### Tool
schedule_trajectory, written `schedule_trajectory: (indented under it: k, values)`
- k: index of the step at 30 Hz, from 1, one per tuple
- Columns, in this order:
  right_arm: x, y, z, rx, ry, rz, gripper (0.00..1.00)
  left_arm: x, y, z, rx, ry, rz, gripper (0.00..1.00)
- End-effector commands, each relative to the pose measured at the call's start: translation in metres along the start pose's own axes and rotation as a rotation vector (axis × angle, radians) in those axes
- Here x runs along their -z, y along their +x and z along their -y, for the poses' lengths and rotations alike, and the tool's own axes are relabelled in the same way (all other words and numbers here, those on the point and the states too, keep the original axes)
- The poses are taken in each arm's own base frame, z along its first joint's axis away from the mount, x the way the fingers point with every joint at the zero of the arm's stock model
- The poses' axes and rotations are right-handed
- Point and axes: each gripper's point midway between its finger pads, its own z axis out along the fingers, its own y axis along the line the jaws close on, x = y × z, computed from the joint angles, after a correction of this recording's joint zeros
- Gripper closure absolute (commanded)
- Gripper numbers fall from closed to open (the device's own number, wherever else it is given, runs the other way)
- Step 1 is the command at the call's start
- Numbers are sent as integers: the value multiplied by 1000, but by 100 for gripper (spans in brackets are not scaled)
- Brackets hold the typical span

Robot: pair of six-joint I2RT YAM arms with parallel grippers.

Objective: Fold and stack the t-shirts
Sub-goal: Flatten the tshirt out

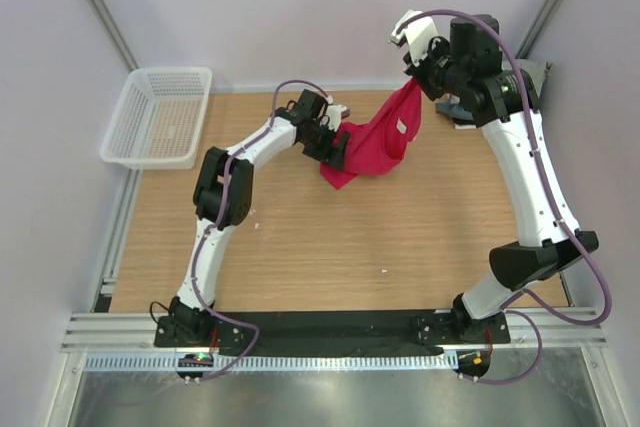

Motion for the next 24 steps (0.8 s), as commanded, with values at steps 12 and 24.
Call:
schedule_trajectory:
  k: [12, 24]
  values:
    - [15, -11, 19, 7, 88, 48, 99, 28, -29, -6, -87, -78, 82, 32]
    - [21, -6, 25, 6, 114, 34, 99, 29, -13, -24, -63, -156, 46, 38]
